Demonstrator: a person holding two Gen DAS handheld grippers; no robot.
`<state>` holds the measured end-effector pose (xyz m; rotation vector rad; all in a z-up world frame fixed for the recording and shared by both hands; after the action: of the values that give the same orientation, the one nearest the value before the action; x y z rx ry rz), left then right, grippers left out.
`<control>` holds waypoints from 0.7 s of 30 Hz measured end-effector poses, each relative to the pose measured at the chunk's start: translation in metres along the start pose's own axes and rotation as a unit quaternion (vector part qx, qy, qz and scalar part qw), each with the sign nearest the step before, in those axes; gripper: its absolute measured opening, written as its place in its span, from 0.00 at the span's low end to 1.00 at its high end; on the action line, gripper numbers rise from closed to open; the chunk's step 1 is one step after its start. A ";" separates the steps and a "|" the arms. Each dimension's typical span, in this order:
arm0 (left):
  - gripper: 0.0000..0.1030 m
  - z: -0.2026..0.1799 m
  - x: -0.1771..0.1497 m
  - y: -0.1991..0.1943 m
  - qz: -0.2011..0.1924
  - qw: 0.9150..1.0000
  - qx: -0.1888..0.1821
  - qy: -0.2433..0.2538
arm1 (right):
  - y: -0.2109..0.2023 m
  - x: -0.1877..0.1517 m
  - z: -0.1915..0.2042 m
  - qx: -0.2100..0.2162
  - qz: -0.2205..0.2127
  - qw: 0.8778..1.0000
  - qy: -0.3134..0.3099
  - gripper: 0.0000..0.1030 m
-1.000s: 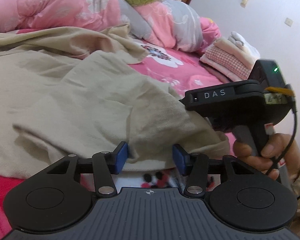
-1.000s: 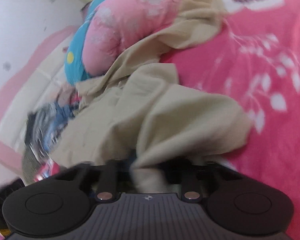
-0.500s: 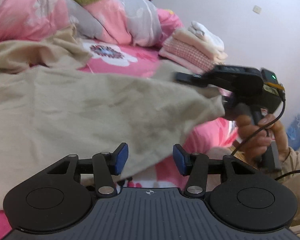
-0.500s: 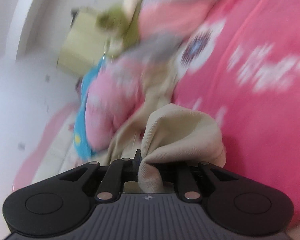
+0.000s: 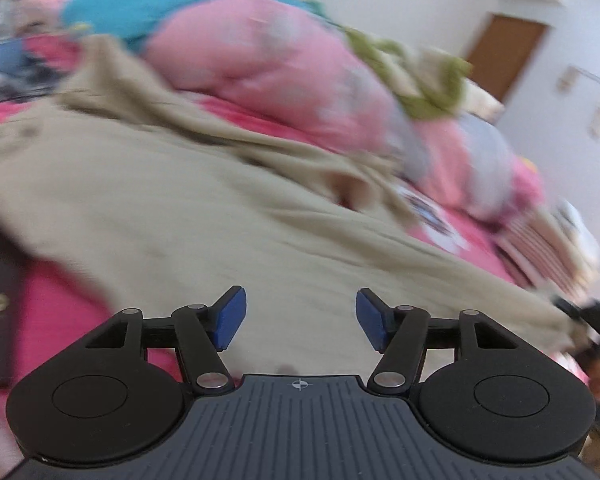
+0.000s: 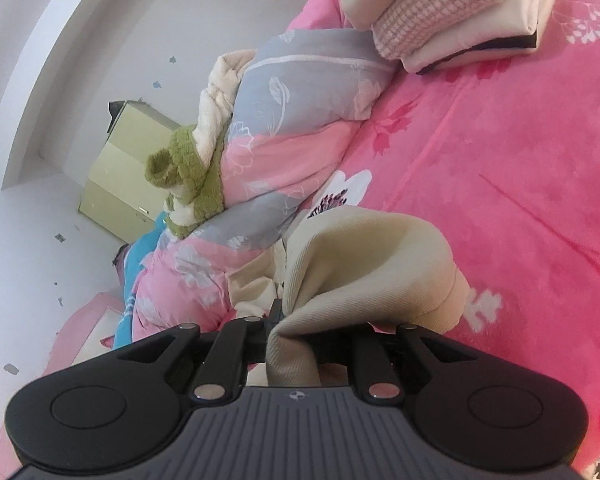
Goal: Fold clothes
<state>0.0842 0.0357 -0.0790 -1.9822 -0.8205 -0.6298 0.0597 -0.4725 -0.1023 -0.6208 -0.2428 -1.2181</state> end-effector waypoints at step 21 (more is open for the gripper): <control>0.62 0.062 0.036 -0.042 -0.087 0.990 0.016 -0.114 | -0.055 0.043 -0.061 -0.219 -0.073 0.972 0.039 0.42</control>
<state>0.0837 0.1167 -0.0623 -1.9915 -1.1451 -0.4903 0.0146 -0.5523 -0.1135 -0.9462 0.0531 -1.4505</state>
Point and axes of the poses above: each gripper's, at about its wrist camera, not at the fingertips, and y roughly the way its jaws point, z to its left, x to its top, the point moved 9 cm from there along y, roughly the way its jaws point, and after that the axes turned 1 degree about -x, right-handed, at the moved point
